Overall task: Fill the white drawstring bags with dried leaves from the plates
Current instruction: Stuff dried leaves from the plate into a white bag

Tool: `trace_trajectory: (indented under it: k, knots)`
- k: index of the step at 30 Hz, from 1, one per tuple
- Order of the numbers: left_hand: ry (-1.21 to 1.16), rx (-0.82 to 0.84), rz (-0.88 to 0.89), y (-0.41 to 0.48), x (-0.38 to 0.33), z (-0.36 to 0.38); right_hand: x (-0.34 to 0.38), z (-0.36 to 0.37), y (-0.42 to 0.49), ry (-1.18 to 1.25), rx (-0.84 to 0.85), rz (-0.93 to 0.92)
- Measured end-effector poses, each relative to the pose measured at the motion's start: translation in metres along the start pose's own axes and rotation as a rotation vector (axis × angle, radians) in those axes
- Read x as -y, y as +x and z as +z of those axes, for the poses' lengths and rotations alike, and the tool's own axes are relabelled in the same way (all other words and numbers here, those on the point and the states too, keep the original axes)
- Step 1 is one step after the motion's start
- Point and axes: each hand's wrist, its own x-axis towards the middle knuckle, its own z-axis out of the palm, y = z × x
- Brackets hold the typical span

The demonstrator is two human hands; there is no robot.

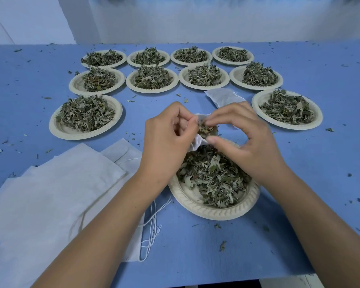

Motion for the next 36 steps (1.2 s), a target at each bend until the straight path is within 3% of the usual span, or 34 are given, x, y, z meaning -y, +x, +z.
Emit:
trace_trajectory:
  k: [3,8,13,15,19,24,26,29,33,36]
  knots:
    - [-0.017,0.006,-0.006,0.001,0.000,-0.001,0.004,-0.004,-0.001,-0.059,-0.017,-0.074]
    - [-0.070,0.108,0.044,-0.004,-0.006,0.001,0.003,0.006,-0.002,-0.136,0.276,-0.071]
    - [-0.041,0.023,-0.008,-0.001,-0.002,-0.001,-0.004,-0.006,-0.001,-0.085,-0.084,-0.075]
    - [-0.089,0.043,-0.008,-0.001,-0.004,-0.003,-0.003,-0.004,-0.002,-0.140,-0.041,-0.073]
    - [-0.162,0.120,-0.004,-0.004,-0.008,-0.001,-0.002,0.008,-0.004,-0.137,0.223,-0.017]
    - [-0.090,-0.005,-0.030,0.001,-0.005,-0.005,-0.005,-0.006,-0.001,-0.028,-0.084,-0.023]
    - [-0.120,0.012,-0.029,0.001,-0.006,-0.005,-0.005,-0.004,-0.001,-0.086,-0.027,-0.023]
    - [-0.153,0.098,-0.024,-0.002,-0.008,-0.003,-0.003,0.004,-0.005,-0.067,0.188,-0.001]
    - [-0.134,0.071,-0.053,0.002,-0.005,-0.004,-0.003,-0.003,0.000,0.146,0.108,0.067]
    - [-0.114,0.062,-0.060,0.003,-0.007,-0.005,-0.004,-0.004,0.000,0.062,0.140,0.069]
